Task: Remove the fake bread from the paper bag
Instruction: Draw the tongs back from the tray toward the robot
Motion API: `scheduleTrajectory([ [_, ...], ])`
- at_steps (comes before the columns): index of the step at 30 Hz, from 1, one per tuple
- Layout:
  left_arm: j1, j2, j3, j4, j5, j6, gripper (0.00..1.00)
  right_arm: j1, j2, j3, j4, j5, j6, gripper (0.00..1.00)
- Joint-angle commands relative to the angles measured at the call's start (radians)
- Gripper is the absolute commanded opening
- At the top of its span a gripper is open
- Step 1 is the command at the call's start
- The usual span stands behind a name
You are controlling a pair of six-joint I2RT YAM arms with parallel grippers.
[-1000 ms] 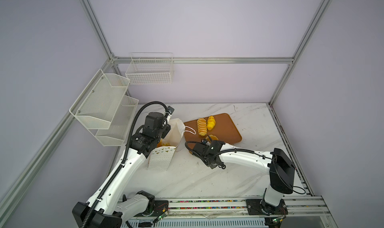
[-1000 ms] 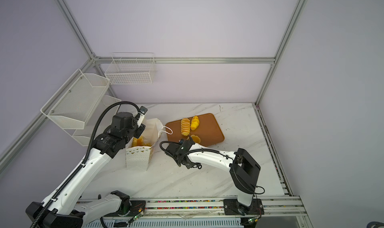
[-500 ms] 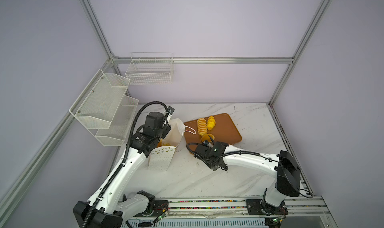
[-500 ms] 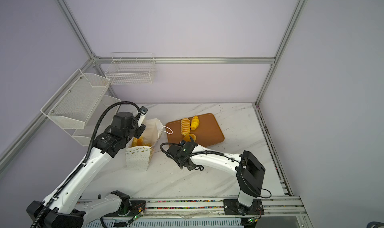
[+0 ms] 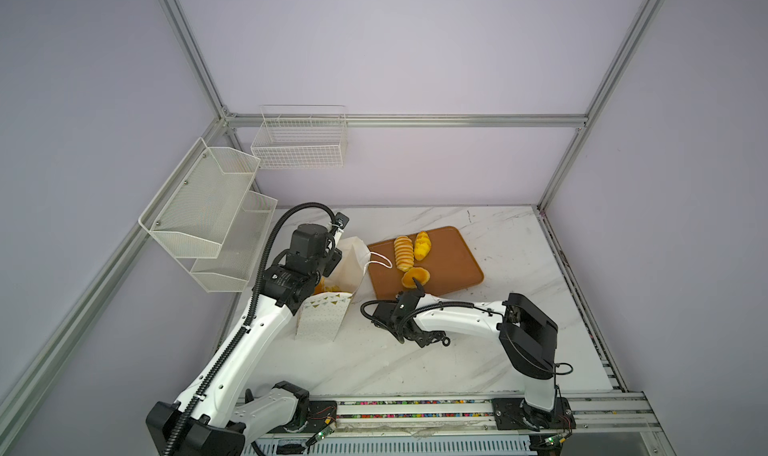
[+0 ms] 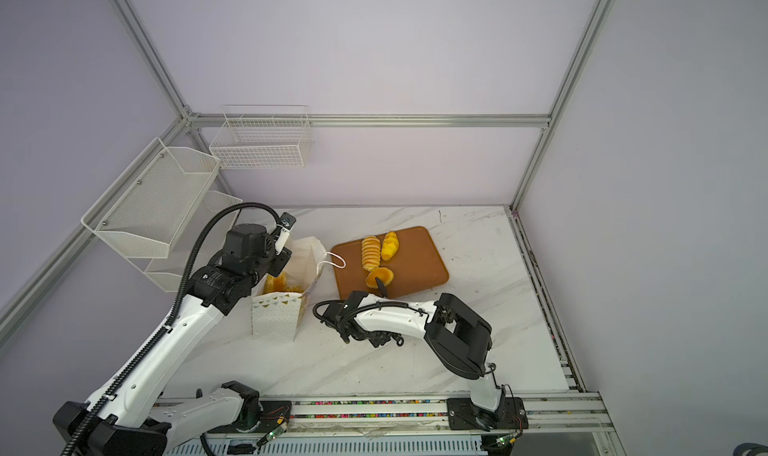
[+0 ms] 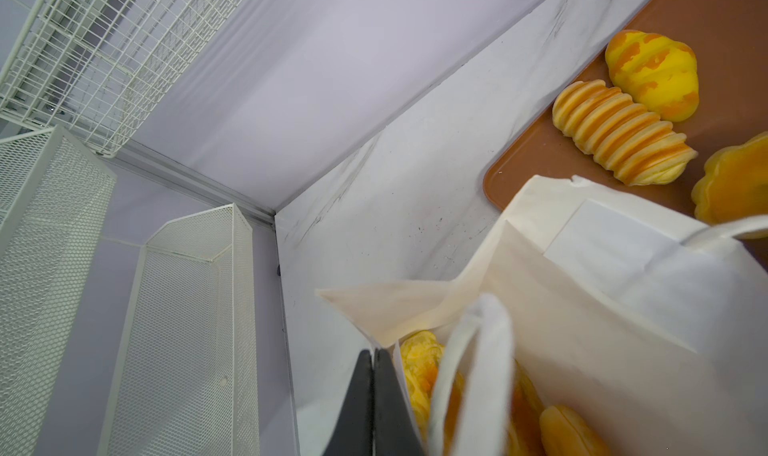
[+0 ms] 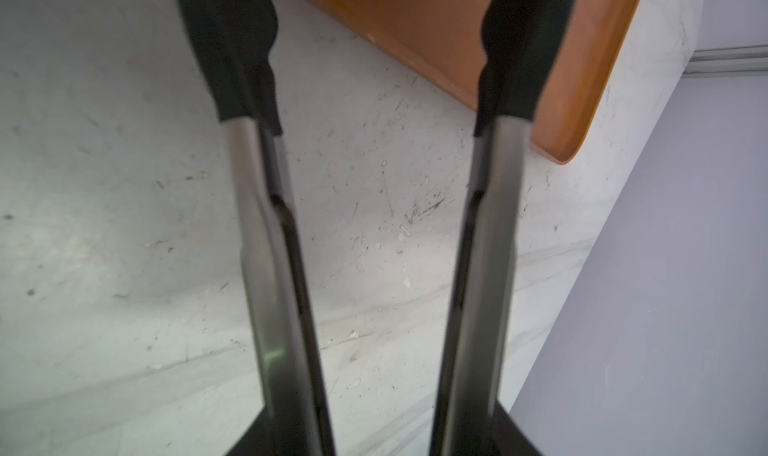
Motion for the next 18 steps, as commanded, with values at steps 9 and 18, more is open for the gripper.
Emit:
scheduleTrajectory([
  [9,0.014,-0.036,-0.006,0.01,0.019,-0.01,0.0,0.003,0.065,0.16,-0.143,0.175,0.095,0.26],
  [18,0.014,-0.04,0.012,-0.007,0.027,-0.021,0.0,-0.025,-0.012,0.184,-0.124,0.17,0.099,0.0],
])
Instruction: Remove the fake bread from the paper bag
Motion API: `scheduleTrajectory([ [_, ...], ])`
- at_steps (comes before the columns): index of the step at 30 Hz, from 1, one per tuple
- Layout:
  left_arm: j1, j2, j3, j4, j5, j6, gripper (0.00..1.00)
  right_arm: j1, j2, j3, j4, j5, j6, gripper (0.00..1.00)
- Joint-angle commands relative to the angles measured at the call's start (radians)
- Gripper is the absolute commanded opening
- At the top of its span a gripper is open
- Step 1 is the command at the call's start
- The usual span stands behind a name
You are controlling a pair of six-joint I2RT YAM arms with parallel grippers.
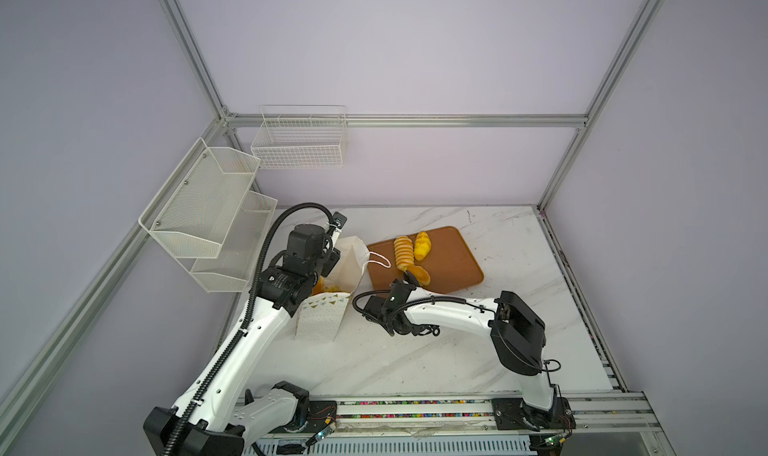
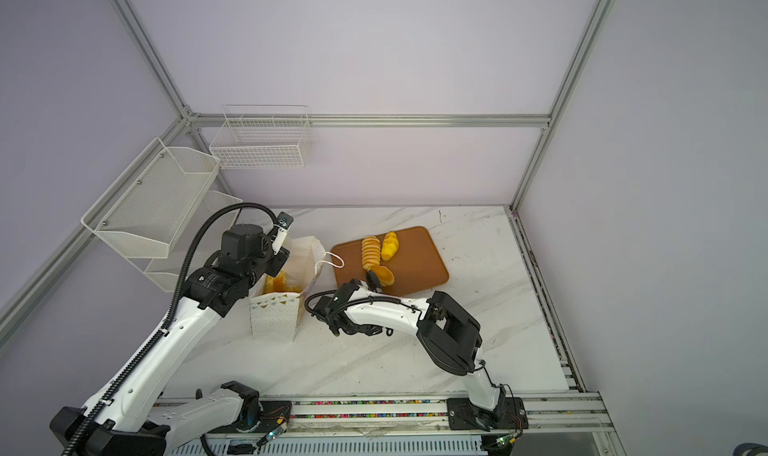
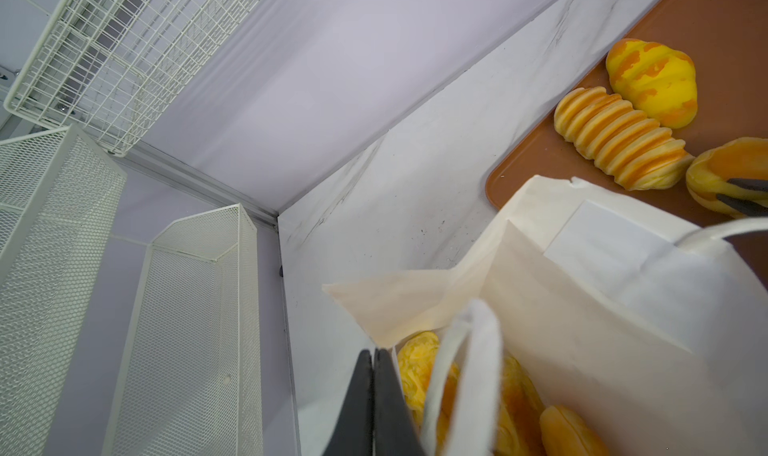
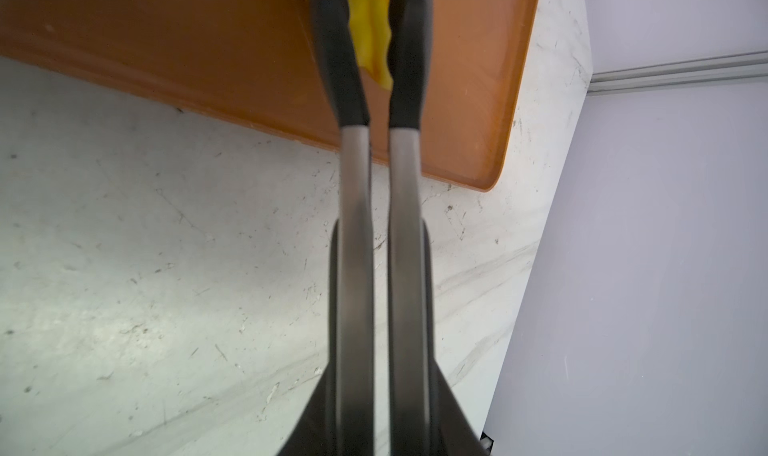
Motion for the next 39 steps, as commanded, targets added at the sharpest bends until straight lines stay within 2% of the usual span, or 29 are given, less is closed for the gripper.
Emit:
scheduleTrajectory([
  [1,0.006,-0.022,0.013,-0.006,0.021,-0.023,0.0,-0.026,-0.088,0.023,-0.006,0.011,0.006,0.0],
  [10,0.006,-0.019,0.015,-0.009,0.036,-0.036,0.0,-0.221,-0.313,-0.087,0.287,-0.413,-0.108,0.0],
  [16,0.006,-0.028,0.012,-0.01,0.043,-0.041,0.0,-0.346,-0.395,-0.154,0.39,-0.624,-0.125,0.0],
  [24,0.006,-0.023,0.006,-0.009,0.056,-0.041,0.0,-0.431,-0.47,-0.309,0.519,-0.908,-0.081,0.0],
  [27,0.007,-0.018,0.006,-0.006,0.06,-0.043,0.0,-0.464,-0.497,-0.383,0.553,-0.941,-0.069,0.0],
  [30,0.006,-0.012,0.009,-0.005,0.063,-0.045,0.0,-0.493,-0.5,-0.417,0.548,-0.902,-0.061,0.0],
  [33,0.006,-0.009,0.015,-0.006,0.066,-0.046,0.0,-0.5,-0.504,-0.417,0.533,-0.847,-0.04,0.0],
  [39,0.007,-0.005,0.026,-0.009,0.065,-0.048,0.0,-0.507,-0.52,-0.381,0.532,-0.827,-0.038,0.0],
])
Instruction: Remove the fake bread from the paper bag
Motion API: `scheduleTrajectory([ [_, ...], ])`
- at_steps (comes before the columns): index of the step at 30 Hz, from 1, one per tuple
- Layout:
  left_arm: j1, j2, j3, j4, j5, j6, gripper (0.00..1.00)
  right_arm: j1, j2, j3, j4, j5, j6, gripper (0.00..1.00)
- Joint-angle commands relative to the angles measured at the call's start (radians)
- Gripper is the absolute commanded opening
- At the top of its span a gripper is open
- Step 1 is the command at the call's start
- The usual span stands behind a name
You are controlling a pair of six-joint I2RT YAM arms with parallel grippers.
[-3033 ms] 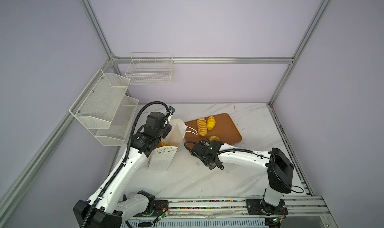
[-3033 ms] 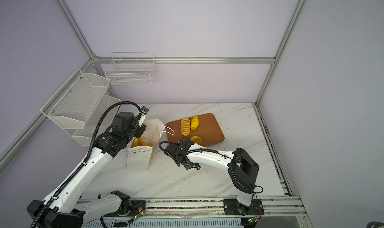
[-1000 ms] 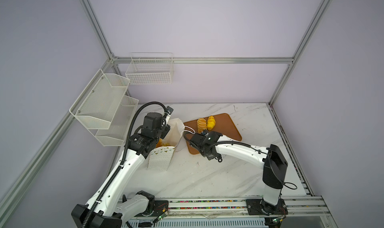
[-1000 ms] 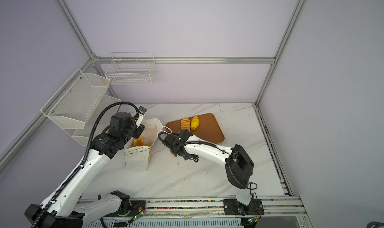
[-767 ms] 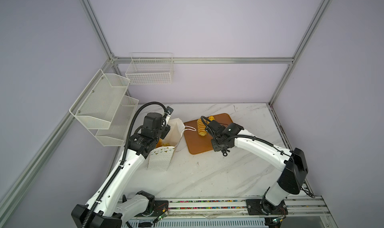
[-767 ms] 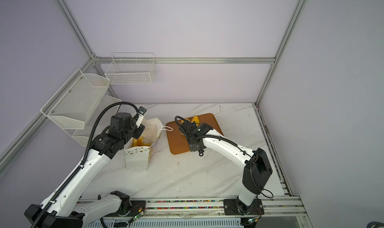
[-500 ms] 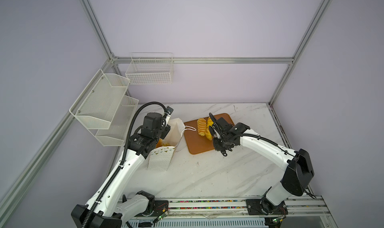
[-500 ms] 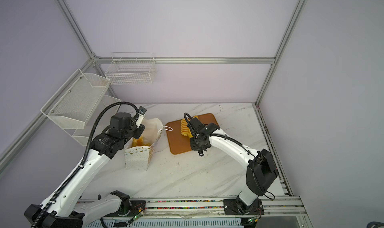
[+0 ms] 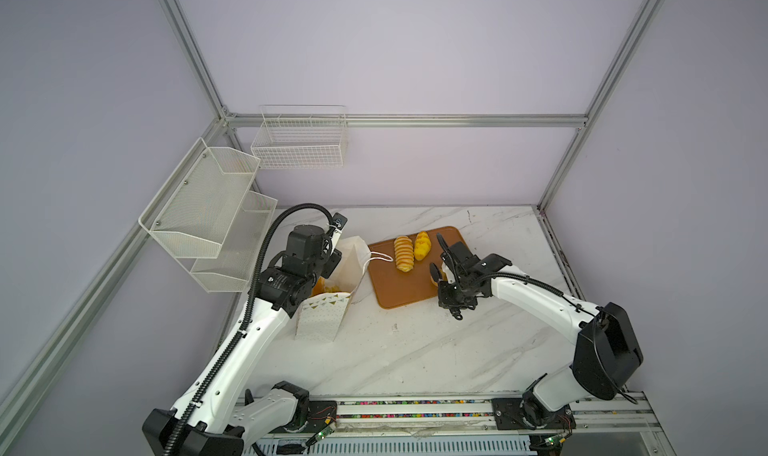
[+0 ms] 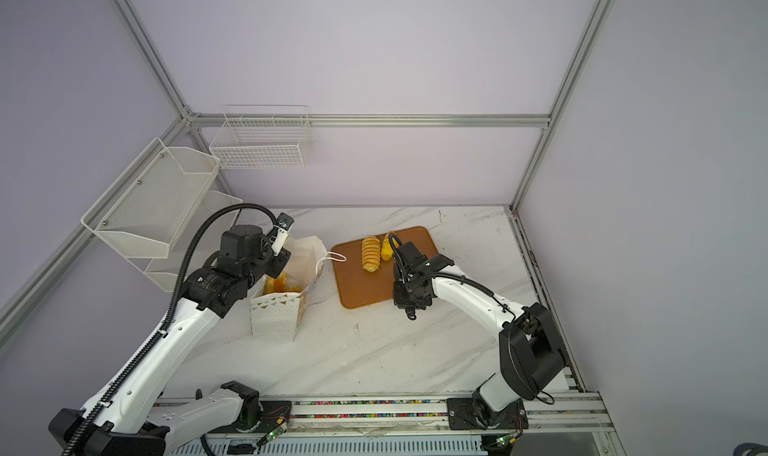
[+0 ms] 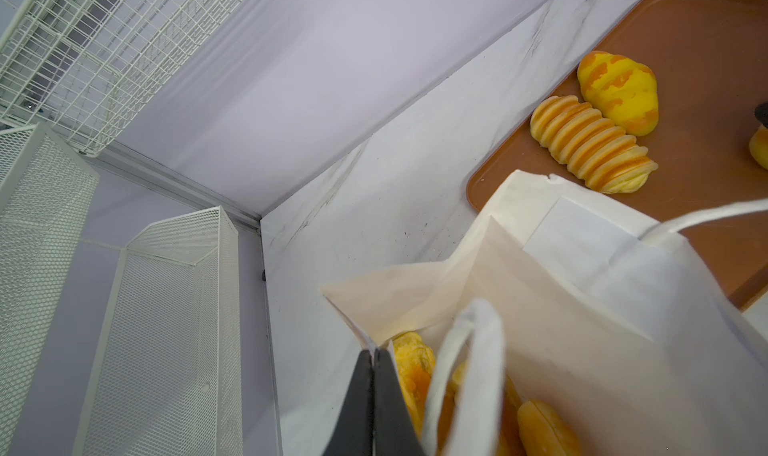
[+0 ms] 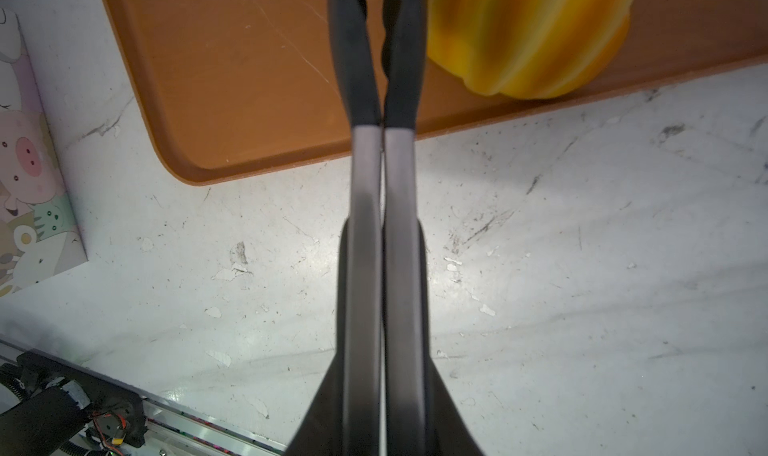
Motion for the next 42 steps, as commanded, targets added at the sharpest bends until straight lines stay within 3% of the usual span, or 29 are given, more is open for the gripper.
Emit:
scheduleTrajectory([
  [1,0.006,0.002,0.027,0.005,0.018,-0.021,0.0,-0.005,-0.043,0.049,0.019,0.036,0.013,0.0],
  [9,0.006,0.01,0.031,-0.001,0.037,0.01,0.0,0.002,-0.077,0.182,-0.007,0.082,-0.033,0.0],
  [18,0.01,0.063,0.125,-0.049,0.048,0.044,0.0,0.106,-0.064,0.108,0.139,-0.013,0.012,0.0],
  [28,0.139,0.171,0.294,-0.109,0.238,0.021,0.0,0.197,0.058,0.116,0.325,-0.086,0.059,0.0],
  [35,0.207,0.257,0.409,-0.116,0.281,0.032,0.0,0.25,0.177,0.167,0.431,-0.154,0.084,0.0],
  [42,0.248,0.383,0.581,-0.144,0.254,0.119,0.0,0.302,0.367,0.276,0.577,-0.228,0.096,0.0],
])
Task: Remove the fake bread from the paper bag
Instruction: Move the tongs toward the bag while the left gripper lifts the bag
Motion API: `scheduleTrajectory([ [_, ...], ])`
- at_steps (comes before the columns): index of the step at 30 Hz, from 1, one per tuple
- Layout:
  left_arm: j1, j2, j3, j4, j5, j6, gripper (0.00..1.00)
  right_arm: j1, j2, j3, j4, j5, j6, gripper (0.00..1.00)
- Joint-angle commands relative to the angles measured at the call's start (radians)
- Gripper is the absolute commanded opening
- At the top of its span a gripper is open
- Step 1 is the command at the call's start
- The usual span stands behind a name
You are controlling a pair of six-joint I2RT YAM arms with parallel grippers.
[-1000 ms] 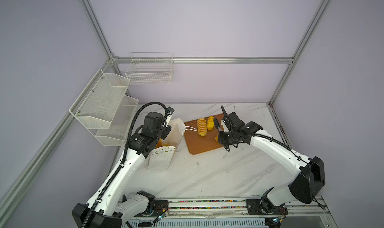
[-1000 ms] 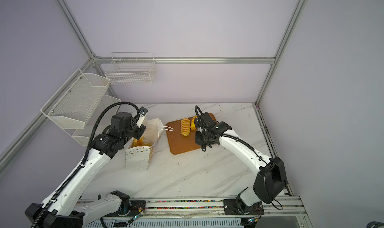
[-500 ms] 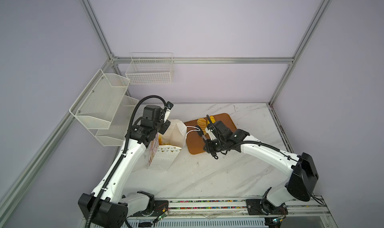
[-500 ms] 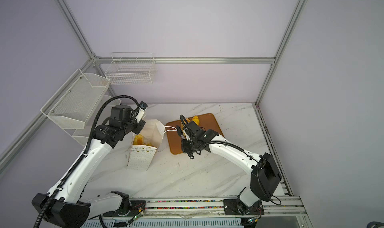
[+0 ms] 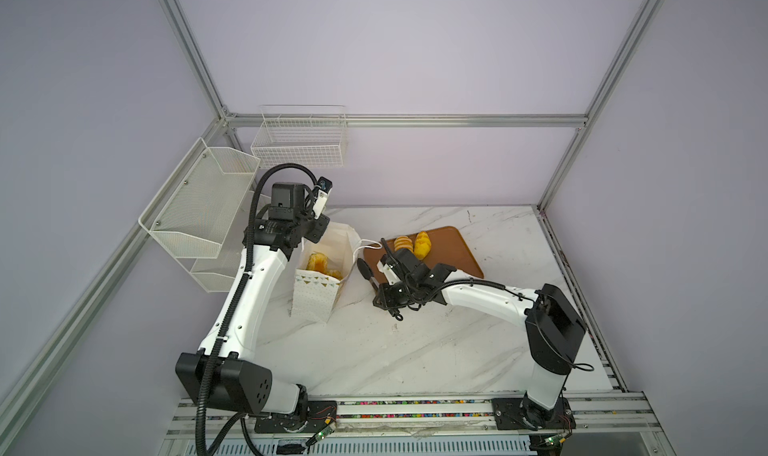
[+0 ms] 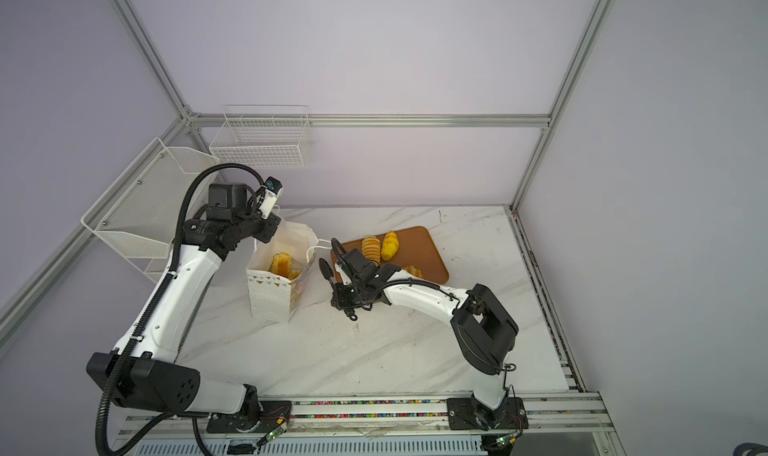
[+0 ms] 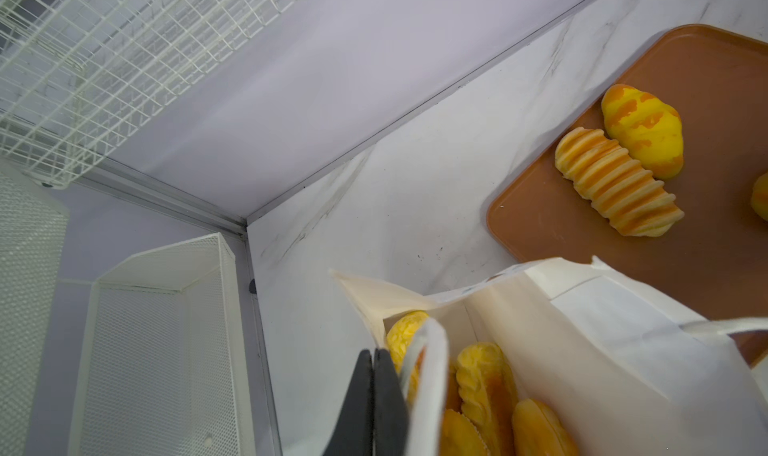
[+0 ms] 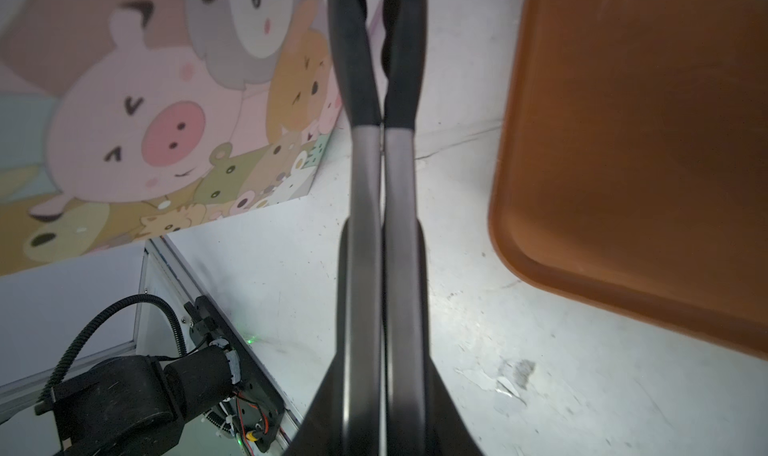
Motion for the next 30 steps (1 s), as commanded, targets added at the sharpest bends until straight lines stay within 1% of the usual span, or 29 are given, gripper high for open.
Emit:
scheduleTrajectory([
  [1,0.01,0.039,0.156,0.008,-0.003,0.074,0.0,0.015,0.08,0.084,0.143,-0.05,0.01,0.0],
  [6,0.008,0.102,0.237,0.008,0.017,0.112,0.0,0.016,0.222,0.212,0.233,-0.065,0.003,0.0],
  [10,0.008,0.121,0.238,0.002,0.032,0.104,0.0,0.016,0.284,0.246,0.253,-0.055,0.008,0.0],
  [12,0.007,0.112,0.211,0.001,0.038,0.09,0.0,0.016,0.278,0.22,0.255,-0.046,0.0,0.0],
  [15,0.006,0.078,0.13,0.003,0.066,0.061,0.0,0.016,0.239,0.154,0.265,-0.02,-0.004,0.0],
  [18,0.006,0.039,0.052,0.004,0.061,0.035,0.0,0.016,0.207,0.113,0.265,0.009,-0.002,0.0],
  [20,0.005,0.013,0.007,0.0,0.048,0.016,0.04,0.015,0.194,0.105,0.265,0.012,0.0,0.0],
  [22,0.006,-0.01,-0.027,-0.008,0.044,-0.001,0.1,0.016,0.188,0.108,0.265,0.017,0.0,0.0],
  [26,0.005,-0.04,-0.059,-0.041,0.07,-0.038,0.33,0.018,0.187,0.122,0.255,0.012,-0.006,0.0],
  [27,0.005,-0.082,-0.065,-0.047,0.086,-0.046,0.37,0.018,0.187,0.123,0.254,0.012,-0.008,0.0],
  [30,0.005,-0.116,-0.089,-0.058,0.102,-0.06,0.47,0.019,0.185,0.119,0.25,0.013,-0.009,0.0],
])
